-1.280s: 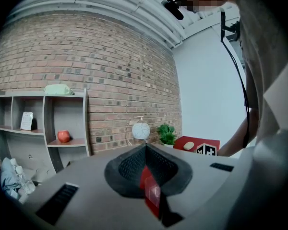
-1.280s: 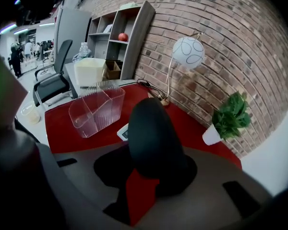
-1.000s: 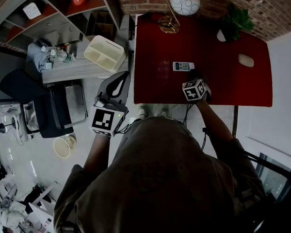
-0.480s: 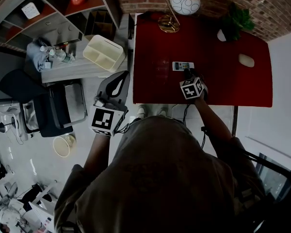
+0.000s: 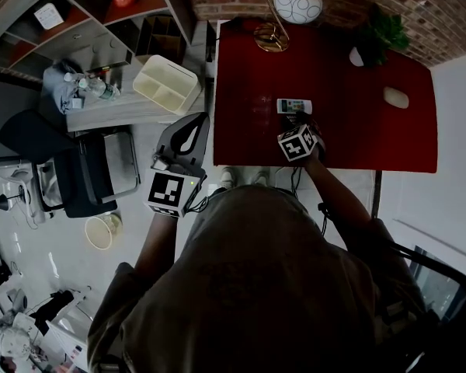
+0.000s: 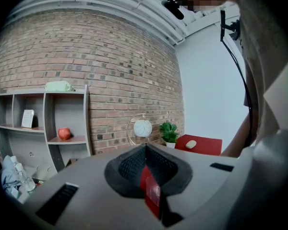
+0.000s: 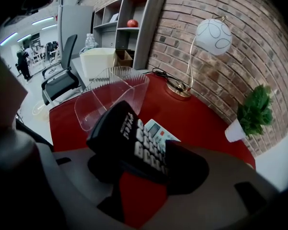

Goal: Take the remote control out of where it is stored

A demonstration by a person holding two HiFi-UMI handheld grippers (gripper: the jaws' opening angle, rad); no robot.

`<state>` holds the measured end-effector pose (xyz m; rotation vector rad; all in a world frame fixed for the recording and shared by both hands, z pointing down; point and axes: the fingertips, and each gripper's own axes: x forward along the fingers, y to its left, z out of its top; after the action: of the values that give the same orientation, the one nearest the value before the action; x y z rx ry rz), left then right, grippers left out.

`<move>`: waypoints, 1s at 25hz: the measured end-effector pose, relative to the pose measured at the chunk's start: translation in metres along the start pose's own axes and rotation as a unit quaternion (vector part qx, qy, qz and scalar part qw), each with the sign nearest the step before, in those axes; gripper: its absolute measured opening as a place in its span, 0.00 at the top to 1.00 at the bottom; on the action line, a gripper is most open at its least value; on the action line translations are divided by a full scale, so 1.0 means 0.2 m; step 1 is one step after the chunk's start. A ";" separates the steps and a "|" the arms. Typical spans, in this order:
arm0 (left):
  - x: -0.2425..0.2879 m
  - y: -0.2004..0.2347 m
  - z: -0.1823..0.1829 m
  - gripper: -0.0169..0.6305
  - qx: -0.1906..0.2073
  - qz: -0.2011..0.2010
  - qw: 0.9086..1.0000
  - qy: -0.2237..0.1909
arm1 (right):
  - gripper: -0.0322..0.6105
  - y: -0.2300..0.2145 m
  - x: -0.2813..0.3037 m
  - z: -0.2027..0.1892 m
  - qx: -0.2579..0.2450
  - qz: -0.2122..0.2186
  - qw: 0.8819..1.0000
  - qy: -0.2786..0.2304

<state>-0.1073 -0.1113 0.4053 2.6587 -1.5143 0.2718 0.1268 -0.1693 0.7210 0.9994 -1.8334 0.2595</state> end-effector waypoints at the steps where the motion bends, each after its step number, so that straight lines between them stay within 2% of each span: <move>1: 0.00 0.00 0.00 0.96 -0.001 0.002 1.000 0.001 | 0.61 0.02 0.01 0.00 -0.005 0.002 1.000 0.001; 12: -0.07 0.04 -0.06 0.96 -0.003 0.009 1.000 0.012 | 0.54 0.17 0.11 -0.04 -0.053 -0.003 0.998 0.040; 19: -0.10 0.06 -0.10 0.96 -0.003 0.003 1.000 0.018 | 0.45 0.25 0.05 -0.04 -0.009 0.059 0.997 0.052; 25: -0.12 0.06 -0.12 0.96 -0.006 -0.007 1.000 0.019 | 0.39 0.31 0.02 -0.11 -0.027 0.093 0.993 0.074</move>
<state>-0.1320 -0.0938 0.4241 2.6379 -1.4809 0.3089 0.0967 -0.1191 0.7502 0.7536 -1.7895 0.3842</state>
